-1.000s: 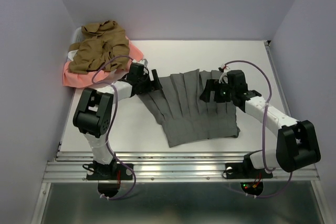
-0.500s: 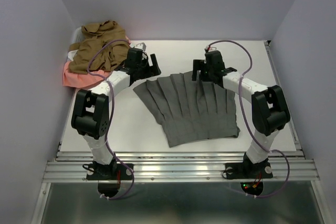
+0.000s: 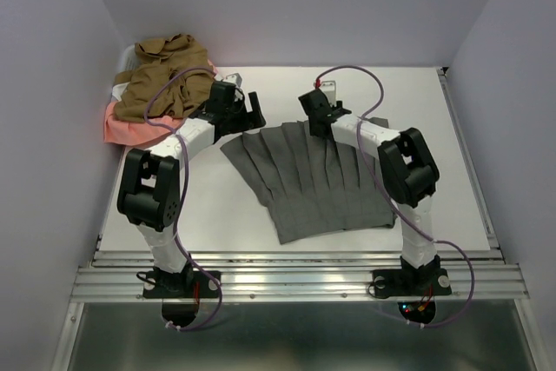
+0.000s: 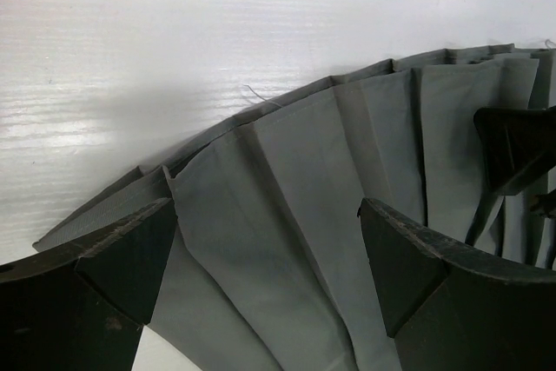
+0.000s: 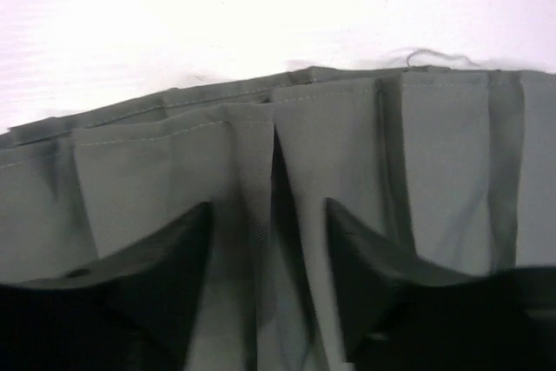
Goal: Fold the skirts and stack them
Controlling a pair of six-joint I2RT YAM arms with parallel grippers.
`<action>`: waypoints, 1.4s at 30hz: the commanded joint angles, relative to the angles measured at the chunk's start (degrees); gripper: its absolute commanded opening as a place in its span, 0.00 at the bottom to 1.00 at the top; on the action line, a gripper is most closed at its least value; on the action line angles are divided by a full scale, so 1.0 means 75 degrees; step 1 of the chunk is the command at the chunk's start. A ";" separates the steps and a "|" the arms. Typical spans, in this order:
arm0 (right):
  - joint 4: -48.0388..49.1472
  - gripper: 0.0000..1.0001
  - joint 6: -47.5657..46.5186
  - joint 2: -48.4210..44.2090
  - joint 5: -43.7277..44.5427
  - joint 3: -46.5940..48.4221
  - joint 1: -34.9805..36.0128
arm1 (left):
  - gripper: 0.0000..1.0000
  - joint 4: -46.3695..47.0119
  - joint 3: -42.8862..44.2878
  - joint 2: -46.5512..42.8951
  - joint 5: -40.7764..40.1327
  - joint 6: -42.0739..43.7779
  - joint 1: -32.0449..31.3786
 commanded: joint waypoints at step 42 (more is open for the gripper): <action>-0.0459 1.00 0.0298 -0.0852 -0.1770 0.1543 0.0861 | 0.99 0.0148 -0.0566 -0.0729 0.0403 0.0102 0.0065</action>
